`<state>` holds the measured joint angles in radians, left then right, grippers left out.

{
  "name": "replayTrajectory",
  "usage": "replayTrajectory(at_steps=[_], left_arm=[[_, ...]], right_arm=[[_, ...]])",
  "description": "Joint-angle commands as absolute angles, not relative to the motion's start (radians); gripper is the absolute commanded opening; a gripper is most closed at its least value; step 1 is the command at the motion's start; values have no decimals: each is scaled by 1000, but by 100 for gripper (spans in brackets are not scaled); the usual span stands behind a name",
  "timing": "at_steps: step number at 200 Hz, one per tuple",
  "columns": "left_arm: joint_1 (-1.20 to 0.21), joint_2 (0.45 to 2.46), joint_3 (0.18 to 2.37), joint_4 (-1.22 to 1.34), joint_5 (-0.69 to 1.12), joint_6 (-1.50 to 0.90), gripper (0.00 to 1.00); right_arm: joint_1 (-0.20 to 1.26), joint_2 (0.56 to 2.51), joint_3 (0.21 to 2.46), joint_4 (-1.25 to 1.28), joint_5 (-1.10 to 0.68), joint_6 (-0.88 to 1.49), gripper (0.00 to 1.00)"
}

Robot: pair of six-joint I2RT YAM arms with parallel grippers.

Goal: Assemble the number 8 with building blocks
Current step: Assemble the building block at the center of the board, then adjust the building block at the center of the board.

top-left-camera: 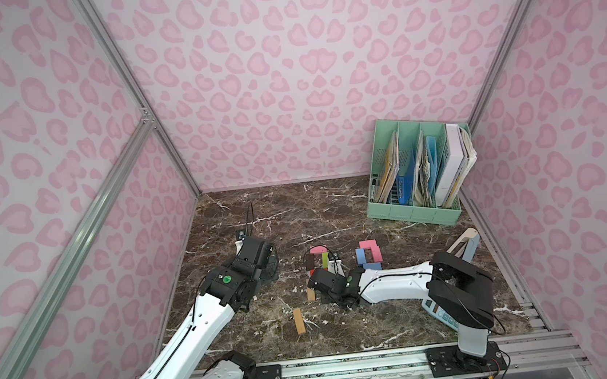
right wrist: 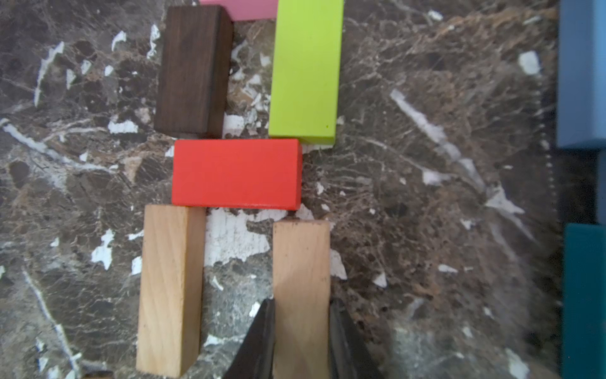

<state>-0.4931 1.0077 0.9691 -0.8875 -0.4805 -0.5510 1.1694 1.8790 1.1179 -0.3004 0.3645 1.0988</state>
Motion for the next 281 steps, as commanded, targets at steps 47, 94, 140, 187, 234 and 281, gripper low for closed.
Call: replayTrajectory(at_steps=[47, 94, 140, 187, 234, 281], left_arm=[[-492, 1011, 968, -909, -476, -551, 99], [-492, 1012, 968, -910, -476, -549, 99], [-492, 1012, 967, -910, -480, -549, 99], [-492, 1007, 969, -919, -502, -566, 99], [-492, 970, 957, -913, -535, -584, 99], [-492, 951, 959, -931, -591, -607, 99]], right_arm=[[1164, 1873, 1110, -322, 371, 1109, 32], [1164, 1850, 1106, -324, 375, 1114, 42], [1166, 1774, 1112, -314, 388, 1082, 52], [1182, 1688, 1049, -183, 334, 932, 67], [1241, 1663, 1021, -68, 246, 761, 73], [1341, 1758, 1100, -28, 195, 664, 80]])
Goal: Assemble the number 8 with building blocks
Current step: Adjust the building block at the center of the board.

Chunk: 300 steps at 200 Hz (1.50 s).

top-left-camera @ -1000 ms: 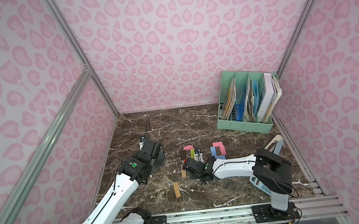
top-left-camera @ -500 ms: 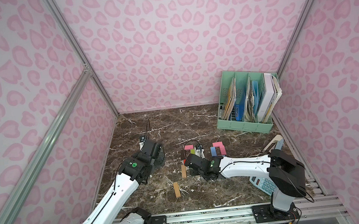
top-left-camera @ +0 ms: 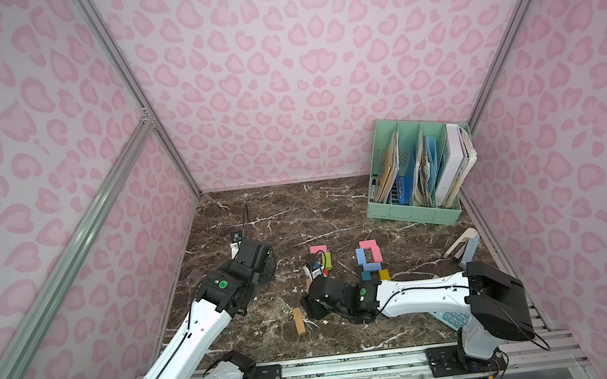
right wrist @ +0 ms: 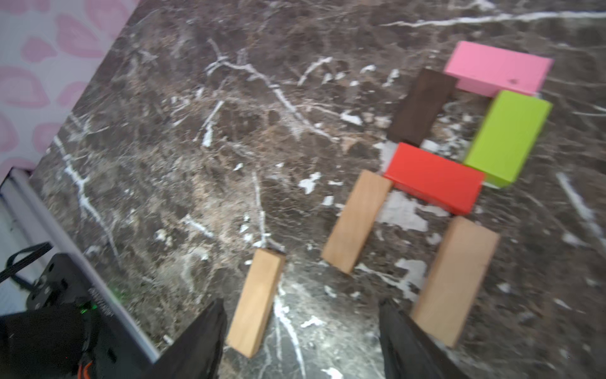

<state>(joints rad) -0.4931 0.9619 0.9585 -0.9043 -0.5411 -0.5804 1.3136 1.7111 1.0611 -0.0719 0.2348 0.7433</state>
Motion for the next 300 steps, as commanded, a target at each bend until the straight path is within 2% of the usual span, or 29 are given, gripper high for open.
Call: replayTrajectory(at_steps=[1, 41, 89, 167, 194, 222, 236, 300], left_arm=[[-492, 950, 959, -931, -593, -607, 99], [-492, 915, 946, -927, -651, -618, 99], [-489, 881, 924, -905, -680, -604, 99], [-489, 877, 923, -905, -687, -604, 99], [-489, 876, 922, -905, -690, -604, 99], [-489, 879, 922, -905, -693, -603, 99], [-488, 879, 922, -904, -693, -603, 99], [-488, 883, 921, -904, -689, -600, 99]], right_arm=[[1343, 1762, 1104, -30, 196, 664, 81], [1391, 1878, 1220, -141, 251, 649, 82], [1417, 1963, 1318, -275, 323, 647, 76], [1438, 2060, 1408, -397, 338, 680, 67], [1438, 2078, 1410, -397, 314, 663, 59], [1437, 2073, 1391, -393, 305, 647, 43], [1438, 2057, 1370, -376, 292, 618, 38], [1427, 1864, 1063, -265, 245, 351, 35]])
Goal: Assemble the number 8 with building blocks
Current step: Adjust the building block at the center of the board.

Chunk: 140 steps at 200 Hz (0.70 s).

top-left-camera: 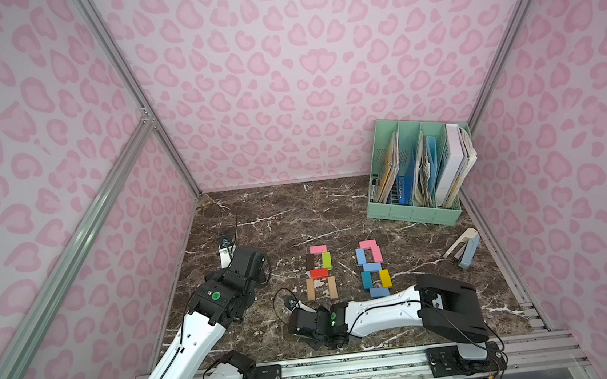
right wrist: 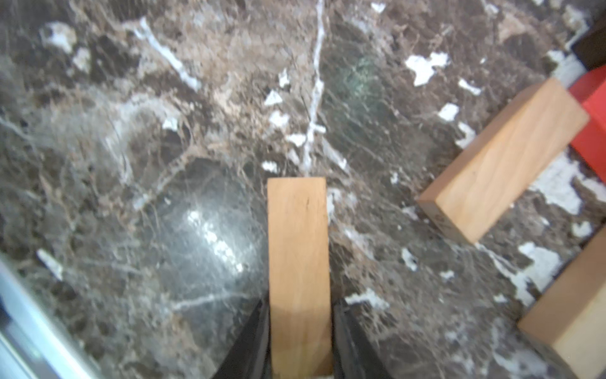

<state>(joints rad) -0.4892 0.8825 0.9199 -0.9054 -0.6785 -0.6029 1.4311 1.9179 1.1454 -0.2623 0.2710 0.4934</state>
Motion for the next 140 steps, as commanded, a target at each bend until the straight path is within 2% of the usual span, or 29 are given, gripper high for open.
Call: replayTrajectory(at_steps=[1, 58, 87, 117, 140], left_arm=[[-488, 883, 922, -904, -689, -600, 99], [-488, 894, 922, -894, -666, -590, 99], [-488, 910, 926, -886, -614, -568, 99], [-488, 923, 930, -866, -478, -520, 98], [-488, 946, 958, -894, -289, -504, 98]], right_arm=[[1427, 1861, 1058, -264, 245, 348, 35], [1407, 1743, 909, -204, 271, 215, 39], [1396, 1714, 886, -209, 321, 209, 50], [1372, 1609, 839, -145, 294, 228, 60], [1335, 1476, 772, -70, 239, 258, 66]])
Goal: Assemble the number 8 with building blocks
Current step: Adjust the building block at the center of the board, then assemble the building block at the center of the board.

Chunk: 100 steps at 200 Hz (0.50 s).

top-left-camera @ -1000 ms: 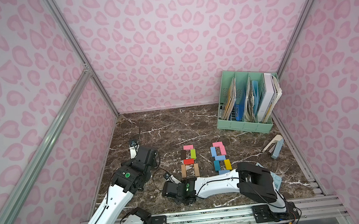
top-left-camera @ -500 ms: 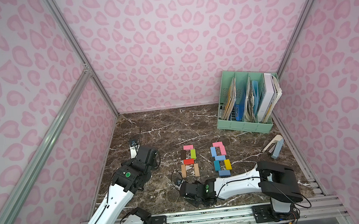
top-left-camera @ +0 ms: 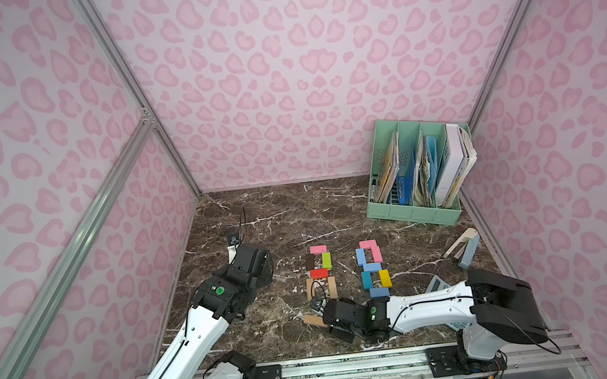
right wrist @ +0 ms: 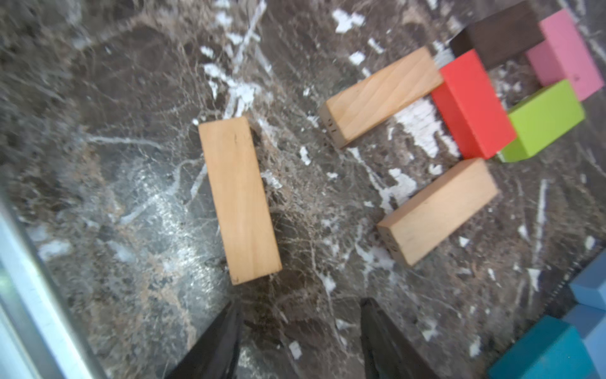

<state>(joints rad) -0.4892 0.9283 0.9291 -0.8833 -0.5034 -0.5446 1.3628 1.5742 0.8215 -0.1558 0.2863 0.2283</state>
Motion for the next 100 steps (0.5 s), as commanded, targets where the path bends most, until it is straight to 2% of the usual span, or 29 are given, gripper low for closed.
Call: replayTrajectory(at_steps=[1, 39, 54, 100], left_arm=[[-488, 947, 959, -896, -277, -503, 98], [-502, 980, 912, -878, -15, -535, 96], [-534, 971, 869, -857, 5, -563, 95], [-709, 983, 779, -839, -71, -644, 91]], right_arm=[[1332, 1469, 768, -66, 236, 259, 66], [1206, 1204, 611, 59, 142, 337, 75], [1163, 1106, 541, 102, 148, 369, 84], [1028, 834, 344, 232, 185, 440, 95]])
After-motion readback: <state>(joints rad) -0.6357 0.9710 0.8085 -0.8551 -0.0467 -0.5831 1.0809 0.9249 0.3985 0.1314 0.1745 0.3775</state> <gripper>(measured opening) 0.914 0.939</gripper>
